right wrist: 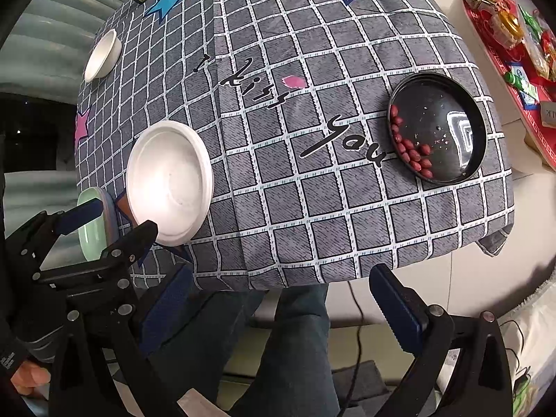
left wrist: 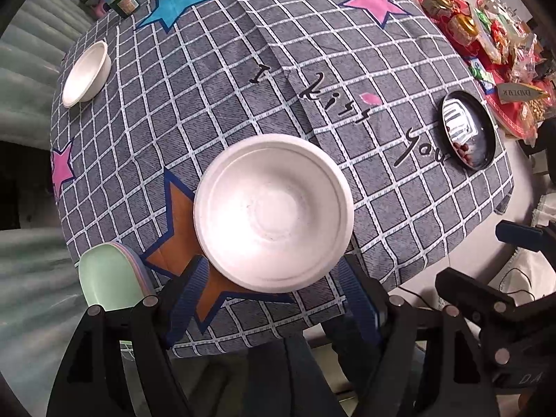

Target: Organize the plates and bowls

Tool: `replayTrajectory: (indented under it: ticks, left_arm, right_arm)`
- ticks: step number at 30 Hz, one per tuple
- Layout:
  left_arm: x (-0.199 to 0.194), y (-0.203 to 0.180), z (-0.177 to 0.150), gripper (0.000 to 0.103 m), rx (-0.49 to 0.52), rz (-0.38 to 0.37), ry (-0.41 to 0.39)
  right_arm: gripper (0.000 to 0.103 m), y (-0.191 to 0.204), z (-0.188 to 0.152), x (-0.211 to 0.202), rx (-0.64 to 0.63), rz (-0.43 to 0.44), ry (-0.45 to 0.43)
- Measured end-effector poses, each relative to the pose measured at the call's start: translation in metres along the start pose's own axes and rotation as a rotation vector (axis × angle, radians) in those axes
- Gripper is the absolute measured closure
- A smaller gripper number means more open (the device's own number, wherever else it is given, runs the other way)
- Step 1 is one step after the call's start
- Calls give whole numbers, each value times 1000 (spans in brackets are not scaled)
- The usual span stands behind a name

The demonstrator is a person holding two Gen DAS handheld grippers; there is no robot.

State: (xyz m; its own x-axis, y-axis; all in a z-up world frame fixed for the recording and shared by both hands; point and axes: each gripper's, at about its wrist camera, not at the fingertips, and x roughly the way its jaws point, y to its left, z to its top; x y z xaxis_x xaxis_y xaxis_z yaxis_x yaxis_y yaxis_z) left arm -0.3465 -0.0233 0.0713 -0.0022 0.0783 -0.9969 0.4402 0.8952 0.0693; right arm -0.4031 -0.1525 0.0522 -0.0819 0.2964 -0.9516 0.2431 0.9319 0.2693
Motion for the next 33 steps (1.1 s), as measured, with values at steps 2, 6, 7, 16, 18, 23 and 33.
replayTrajectory:
  ticks: [2,6,7,16,18,23,33]
  left_arm:
    - [-2,2,0,23,-7,-2,-5]
    - [-2,7,-2,23,-27,-6,-3]
    - [-2,8,-2,23,-33,-9,-2]
    - [-5,5,-2,23,-42,-28,-1]
    - [-11,6,0,23,-52,-36,-26]
    - [-6,4,-2,23,-52,-44,-13]
    - [-74,37,31,23,-184,-132,-188]
  right_arm:
    - [1,2,0,-3,-12,-7,-8]
    - [1,5,2,-5,-22,-9,-18]
    - [1,6,2,-5,-24,-8,-17]
    - [1,8,1,-10,-36,-12,-25]
    - [1,7,2,-13,-37,-20,-29]
    - [1,8,6,-26,-45,-35,-75]
    - [1,10,46,-74,-44,-31,-201]
